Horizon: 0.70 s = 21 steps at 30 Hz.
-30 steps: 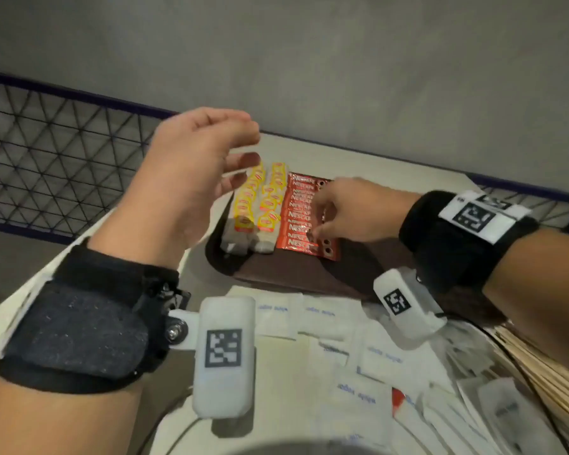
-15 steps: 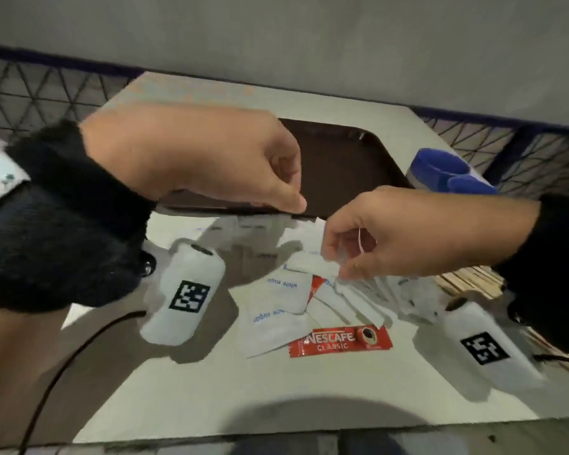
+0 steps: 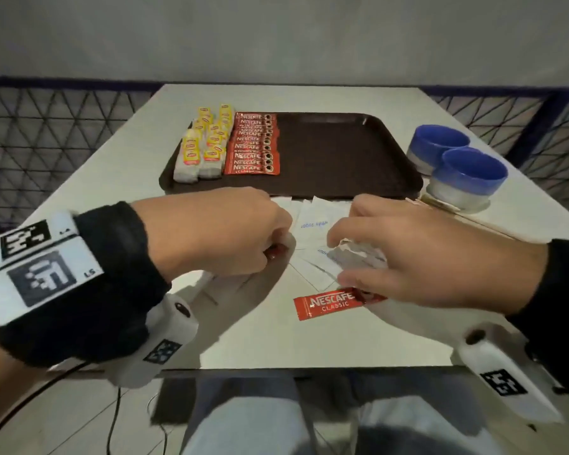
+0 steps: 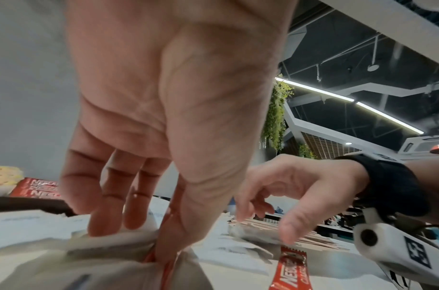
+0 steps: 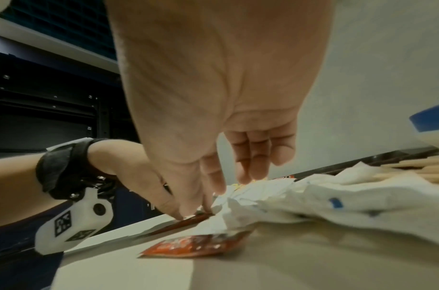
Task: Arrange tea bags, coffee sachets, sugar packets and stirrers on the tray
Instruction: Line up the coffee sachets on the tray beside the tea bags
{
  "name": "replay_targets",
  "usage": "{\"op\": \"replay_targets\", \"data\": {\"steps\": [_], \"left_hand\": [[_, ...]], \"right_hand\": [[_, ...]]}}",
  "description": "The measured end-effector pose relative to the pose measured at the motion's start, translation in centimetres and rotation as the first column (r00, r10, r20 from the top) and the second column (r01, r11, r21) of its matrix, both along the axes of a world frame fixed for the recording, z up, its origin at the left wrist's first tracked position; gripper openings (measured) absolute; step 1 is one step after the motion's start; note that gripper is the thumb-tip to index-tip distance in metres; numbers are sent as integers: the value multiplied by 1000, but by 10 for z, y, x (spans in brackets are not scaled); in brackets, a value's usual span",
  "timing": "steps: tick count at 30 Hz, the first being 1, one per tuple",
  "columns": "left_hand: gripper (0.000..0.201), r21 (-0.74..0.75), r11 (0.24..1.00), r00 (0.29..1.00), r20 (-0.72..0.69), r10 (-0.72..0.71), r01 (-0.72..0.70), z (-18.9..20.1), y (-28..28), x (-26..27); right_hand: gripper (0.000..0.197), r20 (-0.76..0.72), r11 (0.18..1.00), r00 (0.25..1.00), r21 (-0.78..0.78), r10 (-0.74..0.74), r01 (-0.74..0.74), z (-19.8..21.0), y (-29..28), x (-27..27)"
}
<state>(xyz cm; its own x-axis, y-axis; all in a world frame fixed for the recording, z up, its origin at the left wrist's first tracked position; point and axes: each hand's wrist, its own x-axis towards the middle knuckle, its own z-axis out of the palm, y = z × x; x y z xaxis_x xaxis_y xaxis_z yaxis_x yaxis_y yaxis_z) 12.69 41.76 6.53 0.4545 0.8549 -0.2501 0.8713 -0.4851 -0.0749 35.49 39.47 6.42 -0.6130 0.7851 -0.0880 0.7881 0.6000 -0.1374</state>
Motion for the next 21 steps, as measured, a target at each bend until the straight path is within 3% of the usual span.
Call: {"op": "replay_targets", "data": {"steps": [3, 5, 8, 12, 15, 17, 18, 19, 21], "left_hand": [[13, 41, 999, 999, 43, 30, -31, -5, -4, -3], [23, 88, 995, 998, 49, 46, -50, -10, -8, -5], [35, 119, 990, 997, 20, 71, -72, -13, -10, -8], [36, 121, 989, 996, 42, 82, -86, -11, -8, -6], [36, 137, 987, 996, 19, 84, -86, -8, -7, -2], [38, 121, 986, 992, 76, 105, -114, -2, -4, -2], [37, 89, 987, 983, 134, 122, -135, 2, -3, -1], [34, 59, 987, 970, 200, 135, -150, 7, -3, 0], [26, -9, 984, 917, 361, 167, -176, 17, -2, 3]], "right_hand": [[35, 44, 995, 995, -41, 90, -88, -7, -11, -5], [31, 63, 995, 994, -43, 93, -90, -16, -16, -8], [25, 41, 997, 996, 13, 73, -74, -24, -25, -9], [19, 41, 993, 996, 87, 77, -81, -29, -32, -10], [14, -17, 996, 999, 81, 27, -25, -29, -37, -10], [16, -153, 997, 986, 41, -60, 67, -30, -38, -8], [17, -295, 991, 946, -16, -131, 133, -32, -38, -7], [17, -477, 977, 853, -98, -212, 188, -34, -38, -7], [18, -785, 935, 508, -311, -354, 170, -38, -38, -8]]}}
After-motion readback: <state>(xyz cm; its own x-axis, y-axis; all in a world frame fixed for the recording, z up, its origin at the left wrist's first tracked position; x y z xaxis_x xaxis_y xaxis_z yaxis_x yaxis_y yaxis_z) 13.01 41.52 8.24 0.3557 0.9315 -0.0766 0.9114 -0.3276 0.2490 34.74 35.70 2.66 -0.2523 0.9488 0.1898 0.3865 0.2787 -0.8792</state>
